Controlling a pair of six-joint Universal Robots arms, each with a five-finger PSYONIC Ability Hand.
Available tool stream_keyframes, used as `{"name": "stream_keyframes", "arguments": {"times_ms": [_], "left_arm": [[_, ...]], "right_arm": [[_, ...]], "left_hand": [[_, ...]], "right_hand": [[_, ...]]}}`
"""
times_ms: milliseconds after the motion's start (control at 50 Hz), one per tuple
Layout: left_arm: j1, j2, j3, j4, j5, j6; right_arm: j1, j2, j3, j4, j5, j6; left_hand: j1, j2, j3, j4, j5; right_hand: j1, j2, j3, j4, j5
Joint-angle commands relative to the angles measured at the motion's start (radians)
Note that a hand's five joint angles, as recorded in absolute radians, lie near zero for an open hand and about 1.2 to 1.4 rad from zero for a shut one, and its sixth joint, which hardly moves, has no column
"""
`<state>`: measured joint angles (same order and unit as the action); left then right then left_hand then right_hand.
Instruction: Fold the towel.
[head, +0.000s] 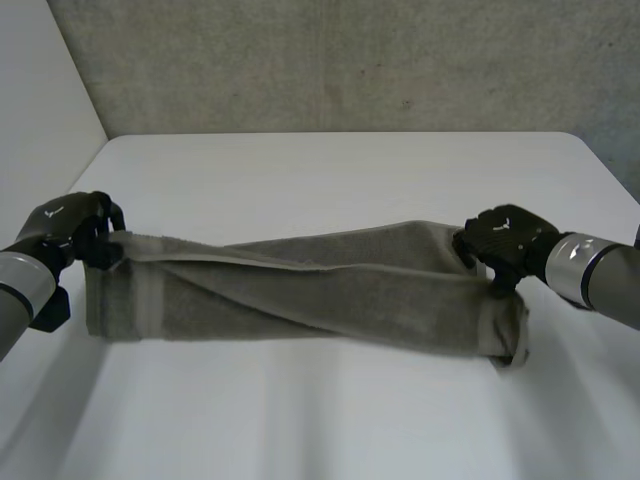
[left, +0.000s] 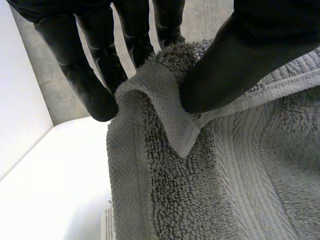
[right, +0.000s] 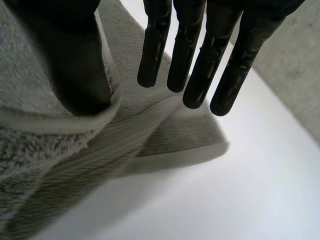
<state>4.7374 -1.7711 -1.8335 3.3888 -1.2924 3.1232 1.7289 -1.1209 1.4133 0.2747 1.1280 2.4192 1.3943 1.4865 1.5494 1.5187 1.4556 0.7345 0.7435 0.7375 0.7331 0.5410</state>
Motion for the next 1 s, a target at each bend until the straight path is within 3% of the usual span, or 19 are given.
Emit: {"name": "stream_keyframes", "arguments": {"times_ms": [20,500,840,900,940,1000], "left_arm": [[-0.001,0.013,-0.018,0.000,0.002,0.000],[-0.001,0.120,-0.095,0.009,0.015,0.005],[0.007,0.122,-0.096,0.009,0.016,0.005],[0.003,0.124,-0.098,0.009,0.015,0.005],[0.001,0.125,-0.102,0.009,0.015,0.005],[0.001,0.128,-0.102,0.009,0.015,0.005]], "right_arm": [[-0.003,-0.013,0.039,0.034,0.003,0.106],[-0.089,-0.152,0.177,0.098,0.013,0.167],[-0.163,-0.157,0.251,0.106,0.007,0.158],[-0.166,-0.162,0.254,0.109,0.007,0.155],[-0.173,-0.174,0.256,0.127,0.007,0.141],[-0.180,-0.180,0.253,0.138,0.004,0.130]], "left_hand": [[0.002,-0.090,-0.153,-0.122,-0.234],[0.002,-0.090,-0.153,-0.122,-0.234],[0.002,-0.090,-0.153,-0.122,-0.234],[0.002,-0.090,-0.153,-0.122,-0.234],[0.002,-0.090,-0.153,-0.122,-0.234],[0.002,-0.090,-0.153,-0.122,-0.234]], "right_hand": [[-0.036,-0.045,-0.039,-0.034,-0.017],[-0.118,-0.127,-0.121,-0.117,-0.099],[-0.062,-0.071,-0.065,-0.061,-0.043],[0.046,0.037,0.043,0.048,0.065],[0.359,0.350,0.356,0.360,0.378],[0.542,0.533,0.539,0.544,0.561]]}}
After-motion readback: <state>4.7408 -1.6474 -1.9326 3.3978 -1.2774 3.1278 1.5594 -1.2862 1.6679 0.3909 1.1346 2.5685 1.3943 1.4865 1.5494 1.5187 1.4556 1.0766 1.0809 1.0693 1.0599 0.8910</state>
